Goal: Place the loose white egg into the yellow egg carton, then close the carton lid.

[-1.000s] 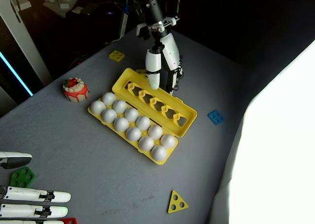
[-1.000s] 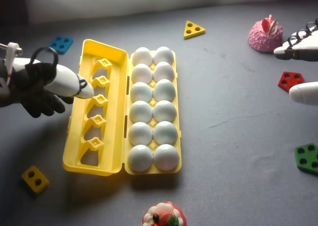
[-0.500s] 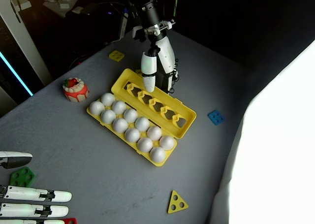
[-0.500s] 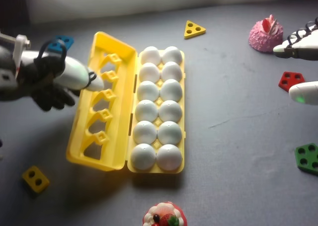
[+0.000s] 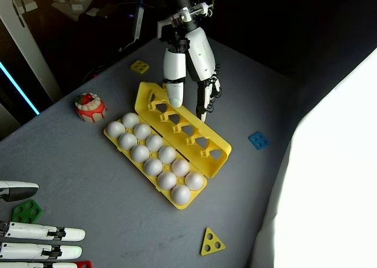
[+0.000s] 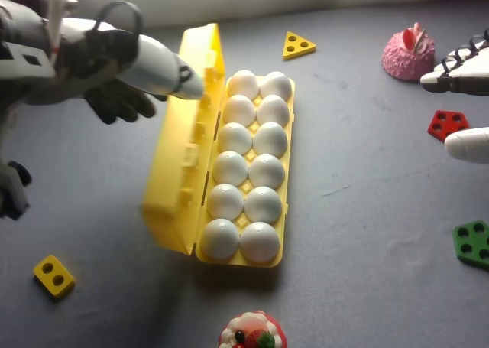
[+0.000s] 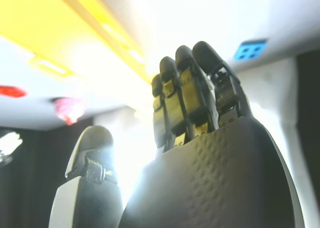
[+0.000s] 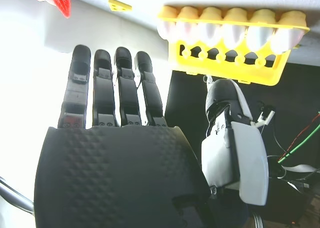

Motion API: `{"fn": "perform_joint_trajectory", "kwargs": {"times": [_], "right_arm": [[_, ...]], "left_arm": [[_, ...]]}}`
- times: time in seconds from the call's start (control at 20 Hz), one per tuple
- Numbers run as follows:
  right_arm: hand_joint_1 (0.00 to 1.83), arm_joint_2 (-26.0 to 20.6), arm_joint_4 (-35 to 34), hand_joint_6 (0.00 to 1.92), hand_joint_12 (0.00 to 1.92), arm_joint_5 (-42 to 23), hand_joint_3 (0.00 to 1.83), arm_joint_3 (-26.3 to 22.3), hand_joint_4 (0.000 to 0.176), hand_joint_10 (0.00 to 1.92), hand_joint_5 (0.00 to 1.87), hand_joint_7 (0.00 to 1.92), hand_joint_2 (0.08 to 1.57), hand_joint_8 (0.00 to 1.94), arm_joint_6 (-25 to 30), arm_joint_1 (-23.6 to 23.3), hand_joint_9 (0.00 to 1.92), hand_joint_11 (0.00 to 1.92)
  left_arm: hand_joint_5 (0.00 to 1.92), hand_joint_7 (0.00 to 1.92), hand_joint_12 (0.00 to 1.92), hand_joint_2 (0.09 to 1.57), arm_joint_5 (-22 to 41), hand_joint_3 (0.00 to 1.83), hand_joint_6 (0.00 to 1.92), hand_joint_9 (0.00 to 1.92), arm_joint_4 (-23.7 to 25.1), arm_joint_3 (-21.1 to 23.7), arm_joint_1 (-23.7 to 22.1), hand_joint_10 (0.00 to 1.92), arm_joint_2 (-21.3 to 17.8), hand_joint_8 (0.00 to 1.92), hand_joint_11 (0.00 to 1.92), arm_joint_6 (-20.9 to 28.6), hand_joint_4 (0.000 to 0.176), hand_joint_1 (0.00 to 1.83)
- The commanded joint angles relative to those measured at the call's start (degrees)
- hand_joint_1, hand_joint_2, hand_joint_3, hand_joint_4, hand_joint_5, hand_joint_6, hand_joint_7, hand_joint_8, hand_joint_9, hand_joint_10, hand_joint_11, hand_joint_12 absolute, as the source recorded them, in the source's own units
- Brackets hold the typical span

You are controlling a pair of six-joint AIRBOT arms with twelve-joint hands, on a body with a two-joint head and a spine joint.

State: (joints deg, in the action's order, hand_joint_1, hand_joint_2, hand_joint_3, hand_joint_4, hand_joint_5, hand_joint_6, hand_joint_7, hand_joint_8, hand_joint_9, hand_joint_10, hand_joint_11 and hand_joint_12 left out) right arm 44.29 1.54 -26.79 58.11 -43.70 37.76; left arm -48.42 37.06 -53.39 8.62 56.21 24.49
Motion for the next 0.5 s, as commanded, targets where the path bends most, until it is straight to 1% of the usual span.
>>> {"fn": "perform_joint_trajectory", "kwargs": {"times": [0.0, 0.05, 0.1, 0.25, 0.3, 0.45], "right_arm": [[0.07, -0.32, -0.60, 0.00, 0.43, -6.63, 0.00, -0.02, 0.000, 0.01, 0.26, 0.24, 1.23, 0.00, 0.17, -0.27, 0.15, 0.00], [0.07, -0.31, -0.56, 0.00, 0.43, -6.66, 0.00, -0.03, 0.000, 0.01, 0.26, 0.24, 1.23, 0.00, 0.17, -0.27, 0.15, 0.00], [0.07, -0.30, -0.49, 0.00, 0.48, -6.71, 0.00, -0.06, 0.000, 0.01, 0.26, 0.22, 1.23, 0.00, 0.17, -0.25, 0.15, 0.00], [0.07, -0.30, -0.45, 0.01, 0.53, -6.77, 0.00, -0.10, 0.000, 0.01, 0.27, 0.23, 1.23, 0.00, 0.16, -0.22, 0.16, 0.00], [0.06, -0.30, -0.40, 0.01, 0.49, -6.82, 0.00, -0.12, 0.000, 0.00, 0.27, 0.22, 1.24, 0.00, 0.16, -0.17, 0.15, 0.00], [0.06, -0.28, -0.34, 0.00, 0.51, -6.90, 0.00, -0.17, 0.000, 0.00, 0.26, 0.22, 1.24, 0.00, 0.14, -0.04, 0.15, 0.00]], "left_arm": [[0.41, 0.47, 1.23, 1.32, 1.72, 0.00, 0.00, 0.44, 1.95, 0.64, -0.93, 0.01, 0.14, 0.00, 0.00, 0.15, 0.000, 0.15], [0.41, 0.47, 1.23, 1.32, 1.46, 0.00, 0.00, 0.44, 1.95, 1.65, -1.15, 0.01, 0.17, 0.00, 0.00, 0.21, 0.000, 0.15], [0.41, 0.48, 1.24, 1.32, 1.34, 0.00, 0.00, 0.44, 1.95, 2.96, -1.28, 0.01, 0.27, 0.00, 0.00, 0.32, 0.000, 0.13], [0.42, 0.49, 1.24, 1.31, 1.18, 0.00, 0.00, 0.44, 2.09, 5.78, -0.88, 0.01, 0.86, 0.00, 0.00, 0.50, 0.000, 0.15], [0.41, 0.48, 1.23, 1.32, 1.32, 0.00, 0.00, 0.44, 2.33, 6.60, -0.43, 0.00, 1.28, 0.00, 0.00, 0.48, 0.000, 0.13], [0.42, 0.48, 1.23, 1.31, 3.07, 0.00, 0.00, 0.44, 2.33, 7.68, 1.27, 0.00, 2.61, 0.00, 0.00, 0.47, 0.000, 0.14]]}}
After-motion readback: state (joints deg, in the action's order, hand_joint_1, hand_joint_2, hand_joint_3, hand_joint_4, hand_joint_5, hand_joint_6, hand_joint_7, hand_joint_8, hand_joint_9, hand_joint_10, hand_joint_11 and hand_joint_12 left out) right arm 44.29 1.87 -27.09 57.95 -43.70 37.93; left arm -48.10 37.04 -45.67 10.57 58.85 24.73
